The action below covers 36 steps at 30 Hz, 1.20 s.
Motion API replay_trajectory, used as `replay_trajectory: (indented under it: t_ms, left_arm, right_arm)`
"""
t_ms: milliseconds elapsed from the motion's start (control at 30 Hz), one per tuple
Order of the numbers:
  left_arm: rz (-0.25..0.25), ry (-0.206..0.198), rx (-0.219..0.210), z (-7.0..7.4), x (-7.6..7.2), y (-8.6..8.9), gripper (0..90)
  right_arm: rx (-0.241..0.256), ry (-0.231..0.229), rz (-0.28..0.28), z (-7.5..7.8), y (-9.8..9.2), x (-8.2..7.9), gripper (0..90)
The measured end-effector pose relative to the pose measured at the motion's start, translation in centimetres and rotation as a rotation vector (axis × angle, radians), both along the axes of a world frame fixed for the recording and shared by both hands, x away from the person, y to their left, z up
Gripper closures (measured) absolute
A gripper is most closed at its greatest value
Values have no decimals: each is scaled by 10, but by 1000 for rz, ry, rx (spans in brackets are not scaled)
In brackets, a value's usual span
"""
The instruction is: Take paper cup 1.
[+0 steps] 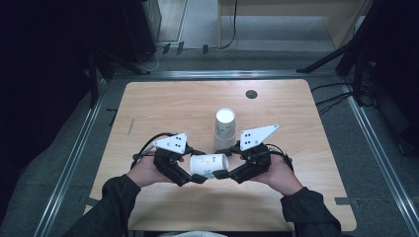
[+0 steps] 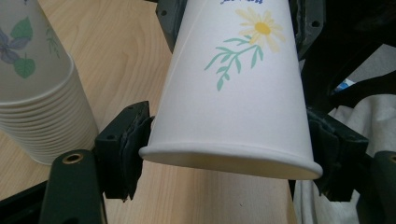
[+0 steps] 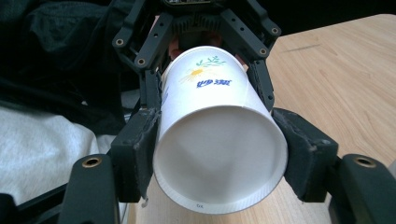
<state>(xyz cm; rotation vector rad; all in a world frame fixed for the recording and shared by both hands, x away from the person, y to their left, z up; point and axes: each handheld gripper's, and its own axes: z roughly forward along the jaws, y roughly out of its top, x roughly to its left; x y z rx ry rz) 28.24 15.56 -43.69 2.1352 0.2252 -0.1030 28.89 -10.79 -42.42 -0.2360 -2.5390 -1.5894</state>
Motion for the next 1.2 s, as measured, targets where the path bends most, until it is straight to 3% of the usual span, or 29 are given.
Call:
replay_trajectory:
  t_ms: [33,100,200,400,467,700,1067,1200]
  left_arm:
    - [-5,-1,15,0,1,0,248]
    - [-7,2,21,1,1,1,249]
    - [6,-12,64,4,2,3,250]
    - [12,20,183,3,6,2,252]
    - [12,33,216,1,8,0,252]
    - [-17,14,348,-7,7,-12,251]
    - [-48,-4,459,-17,7,-27,250]
    - [-62,-2,481,-20,6,-34,250]
  right_arm:
    - [-3,2,4,-1,1,-1,245]
    - [-21,-18,-4,-2,3,-2,211]
    - [-57,-41,-13,-4,4,-3,208]
    - [-114,-84,-8,-12,5,-2,220]
    - [-117,-79,-8,-15,5,-1,220]
    - [-165,-80,-10,-24,9,2,220]
    - [-243,-56,38,-45,24,4,241]
    - [-278,-56,54,-52,30,3,246]
